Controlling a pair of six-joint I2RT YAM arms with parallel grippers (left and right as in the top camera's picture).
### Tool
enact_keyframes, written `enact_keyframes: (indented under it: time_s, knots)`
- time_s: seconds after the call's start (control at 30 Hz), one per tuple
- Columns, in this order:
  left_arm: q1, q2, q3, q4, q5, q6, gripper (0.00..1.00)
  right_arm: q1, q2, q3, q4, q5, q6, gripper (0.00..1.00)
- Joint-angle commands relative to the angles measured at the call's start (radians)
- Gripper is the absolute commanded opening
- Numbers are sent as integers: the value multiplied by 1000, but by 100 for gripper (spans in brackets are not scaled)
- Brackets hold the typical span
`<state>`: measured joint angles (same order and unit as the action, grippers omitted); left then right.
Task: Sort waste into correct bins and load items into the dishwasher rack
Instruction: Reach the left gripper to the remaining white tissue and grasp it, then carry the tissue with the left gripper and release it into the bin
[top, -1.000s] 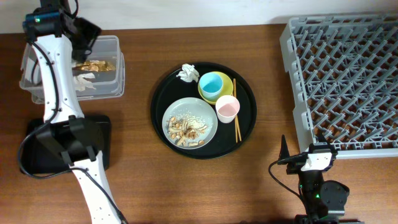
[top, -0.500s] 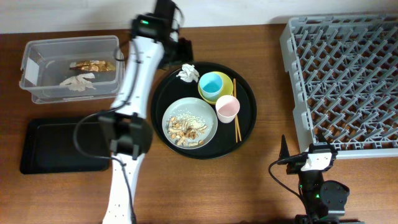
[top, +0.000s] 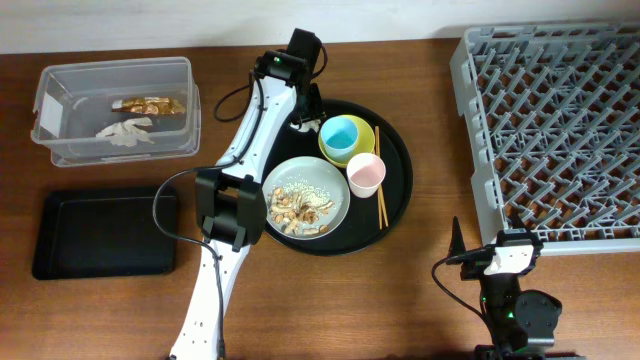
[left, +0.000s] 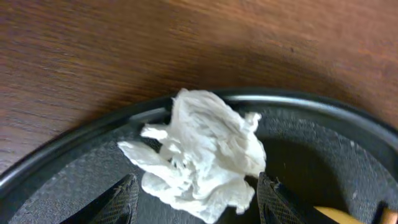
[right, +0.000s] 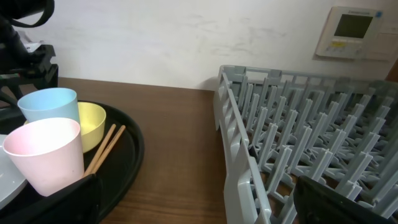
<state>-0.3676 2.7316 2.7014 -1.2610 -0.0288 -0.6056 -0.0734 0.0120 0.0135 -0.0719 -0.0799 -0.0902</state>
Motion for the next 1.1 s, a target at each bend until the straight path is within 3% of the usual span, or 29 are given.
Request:
enact_keyframes:
  time_s: [0.0, 0.17, 0.3, 0.4, 0.53, 0.77, 1.07]
  knots:
    - [1, 59, 13, 12, -38, -58, 60, -6, -4, -8, -1, 5, -7, 98]
    - [1, 75, 13, 9, -27, -57, 50, -6, -4, -8, -1, 5, -7, 98]
    - [4, 71, 55, -14, -27, -57, 29, -6, -4, -8, -1, 5, -7, 98]
    - [9, 69, 190, -100, -28, -57, 12, -6, -4, -8, -1, 5, -7, 98]
    - [36, 68, 444, -206, -32, -57, 12, -6, -4, -8, -1, 5, -7, 98]
    - [174, -49, 436, -142, -205, -61, 11, -6, -4, -8, -1, 5, -7, 98]
    - [430, -48, 422, -145, -257, -61, 12, -6, -4, -8, 0, 5, -7, 98]
